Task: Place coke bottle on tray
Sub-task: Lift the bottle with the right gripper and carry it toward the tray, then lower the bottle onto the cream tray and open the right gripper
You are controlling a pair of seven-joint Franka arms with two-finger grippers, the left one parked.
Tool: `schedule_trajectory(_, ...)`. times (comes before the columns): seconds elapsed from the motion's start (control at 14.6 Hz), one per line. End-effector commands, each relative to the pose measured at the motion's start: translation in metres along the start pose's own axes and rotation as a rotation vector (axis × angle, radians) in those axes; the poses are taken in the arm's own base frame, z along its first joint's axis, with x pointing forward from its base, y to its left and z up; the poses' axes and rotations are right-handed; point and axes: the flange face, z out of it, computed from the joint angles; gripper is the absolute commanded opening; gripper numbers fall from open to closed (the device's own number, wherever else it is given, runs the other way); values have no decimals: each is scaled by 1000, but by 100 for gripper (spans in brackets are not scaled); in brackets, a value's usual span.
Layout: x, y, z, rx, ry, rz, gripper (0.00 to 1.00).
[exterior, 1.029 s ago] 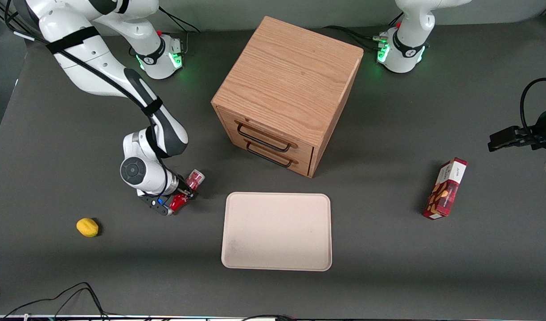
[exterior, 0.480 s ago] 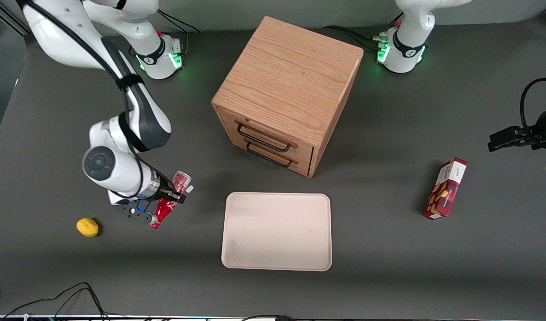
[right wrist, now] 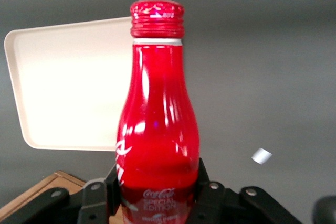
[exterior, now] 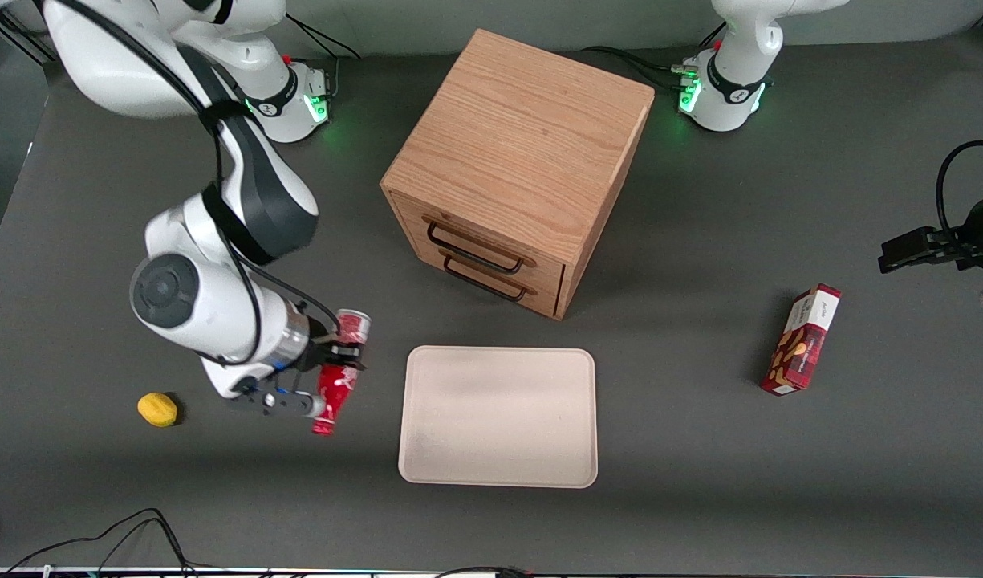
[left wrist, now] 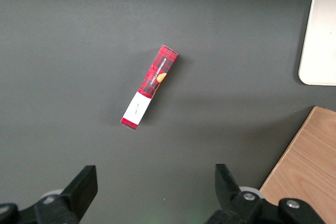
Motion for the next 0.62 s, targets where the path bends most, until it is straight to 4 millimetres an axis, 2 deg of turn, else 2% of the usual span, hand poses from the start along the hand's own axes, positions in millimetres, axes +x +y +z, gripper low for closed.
schedule_trajectory(0.0, 31, -18, 92, 60, 0, -23, 0)
schedule_trajectory(0.07, 32, -19, 120, 69, 0, -14, 0)
schedule_trajectory(0.27, 28, -27, 178, 78, 6, 32, 0)
schedule_trajectory(0.41, 28, -22, 200, 60, 15, 26, 0)
schedule_trajectory(0.55, 25, -19, 210, 42, 6, 19, 0)
